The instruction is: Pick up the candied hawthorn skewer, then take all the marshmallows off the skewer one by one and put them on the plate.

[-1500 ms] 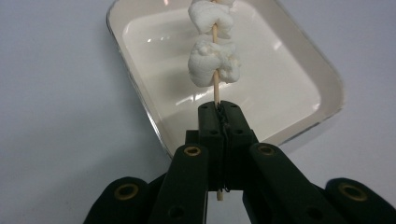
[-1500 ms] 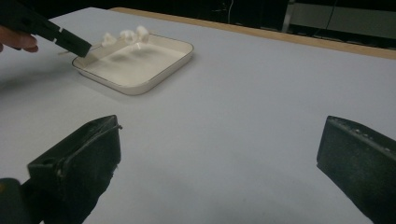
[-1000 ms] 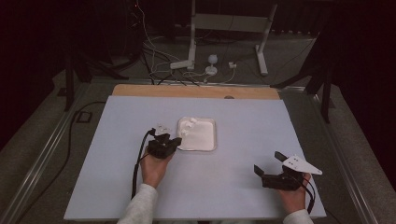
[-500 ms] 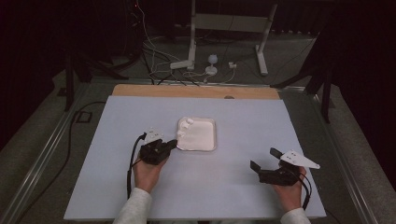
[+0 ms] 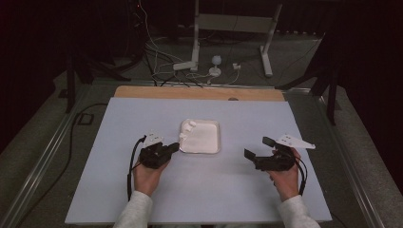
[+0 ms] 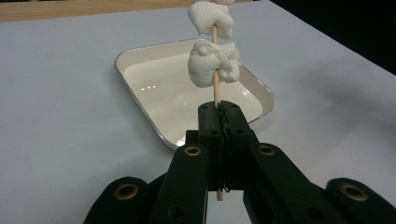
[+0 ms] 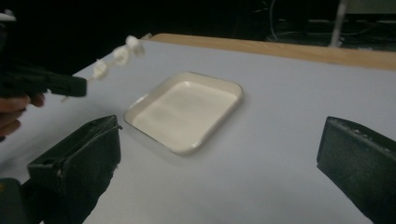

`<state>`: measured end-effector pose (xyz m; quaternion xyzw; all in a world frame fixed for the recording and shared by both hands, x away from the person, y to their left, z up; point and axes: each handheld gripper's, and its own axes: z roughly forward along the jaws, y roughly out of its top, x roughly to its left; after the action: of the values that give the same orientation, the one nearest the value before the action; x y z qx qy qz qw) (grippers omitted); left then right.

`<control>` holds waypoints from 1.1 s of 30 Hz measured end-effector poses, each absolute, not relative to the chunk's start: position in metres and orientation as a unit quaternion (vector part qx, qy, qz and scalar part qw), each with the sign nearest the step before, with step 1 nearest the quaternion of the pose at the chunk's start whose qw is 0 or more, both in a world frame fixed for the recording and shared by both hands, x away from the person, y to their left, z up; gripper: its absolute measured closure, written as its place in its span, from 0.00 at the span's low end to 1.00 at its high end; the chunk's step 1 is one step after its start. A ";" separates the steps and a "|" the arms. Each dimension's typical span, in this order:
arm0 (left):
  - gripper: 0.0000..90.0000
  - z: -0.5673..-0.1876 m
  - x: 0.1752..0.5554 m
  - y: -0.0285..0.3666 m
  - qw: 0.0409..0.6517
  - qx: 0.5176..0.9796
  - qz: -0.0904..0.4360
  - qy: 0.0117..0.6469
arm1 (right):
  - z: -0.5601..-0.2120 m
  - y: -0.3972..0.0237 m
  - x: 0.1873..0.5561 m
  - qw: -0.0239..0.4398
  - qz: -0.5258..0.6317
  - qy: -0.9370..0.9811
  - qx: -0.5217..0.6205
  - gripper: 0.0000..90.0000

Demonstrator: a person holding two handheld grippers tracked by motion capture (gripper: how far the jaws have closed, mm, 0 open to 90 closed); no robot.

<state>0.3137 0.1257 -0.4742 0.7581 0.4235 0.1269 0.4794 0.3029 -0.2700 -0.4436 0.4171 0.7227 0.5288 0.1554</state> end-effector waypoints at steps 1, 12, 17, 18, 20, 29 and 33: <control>1.00 -0.474 0.313 0.125 0.481 0.759 0.126 0.421 | -0.440 -0.267 0.306 0.156 0.530 0.724 0.413 0.00; 1.00 -0.473 0.311 0.118 0.490 0.765 0.123 0.399 | -0.417 -0.236 0.330 0.127 0.546 0.723 0.404 0.00; 1.00 -0.473 0.311 0.119 0.497 0.762 0.120 0.397 | -0.417 -0.223 0.336 0.116 0.547 0.727 0.399 0.00; 1.00 -0.473 0.311 0.118 0.498 0.762 0.121 0.395 | -0.418 -0.221 0.338 0.112 0.548 0.726 0.400 0.00; 1.00 -0.473 0.310 0.117 0.503 0.763 0.119 0.389 | -0.418 -0.215 0.342 0.097 0.551 0.726 0.399 0.00; 1.00 -0.473 0.309 0.114 0.511 0.765 0.117 0.373 | -0.420 -0.196 0.355 0.062 0.549 0.730 0.401 0.00; 1.00 -0.472 0.307 0.113 0.518 0.765 0.117 0.365 | -0.420 -0.191 0.360 0.039 0.541 0.732 0.412 0.02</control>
<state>0.3074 0.1134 -0.4723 0.7650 0.3649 0.1167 0.5177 0.3600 -0.1907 -0.4205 0.4119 0.7324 0.5408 0.0388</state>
